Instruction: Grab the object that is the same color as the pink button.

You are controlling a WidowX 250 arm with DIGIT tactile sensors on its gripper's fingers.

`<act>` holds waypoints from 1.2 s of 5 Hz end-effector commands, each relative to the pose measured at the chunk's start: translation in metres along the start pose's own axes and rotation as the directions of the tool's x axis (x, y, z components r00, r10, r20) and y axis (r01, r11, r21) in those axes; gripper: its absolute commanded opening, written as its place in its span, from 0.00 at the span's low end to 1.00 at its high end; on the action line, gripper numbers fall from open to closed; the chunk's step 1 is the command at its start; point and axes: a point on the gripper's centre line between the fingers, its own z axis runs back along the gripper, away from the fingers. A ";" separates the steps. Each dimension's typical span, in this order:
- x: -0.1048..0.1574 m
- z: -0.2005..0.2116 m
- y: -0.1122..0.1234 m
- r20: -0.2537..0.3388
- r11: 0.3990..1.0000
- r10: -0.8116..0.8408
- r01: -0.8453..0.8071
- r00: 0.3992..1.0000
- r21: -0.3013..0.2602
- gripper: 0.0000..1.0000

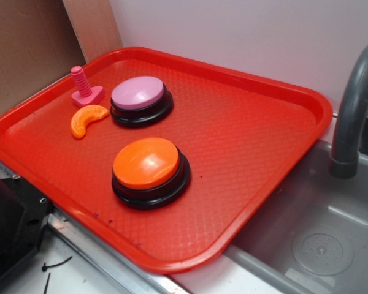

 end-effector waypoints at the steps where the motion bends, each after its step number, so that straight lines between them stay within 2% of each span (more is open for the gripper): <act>1: 0.000 0.000 0.000 0.000 1.000 0.000 0.000 1.000 0.000 1.00; 2: 0.005 -0.005 0.021 0.113 0.969 0.234 -0.242 0.966 0.056 1.00; 3: 0.011 -0.012 0.041 0.173 0.890 0.447 -0.456 0.878 0.015 1.00; 5: 0.045 -0.049 0.091 0.296 0.630 0.742 -0.777 0.601 0.001 1.00; 6: 0.061 -0.072 0.108 0.355 0.535 0.791 -0.845 0.498 -0.005 1.00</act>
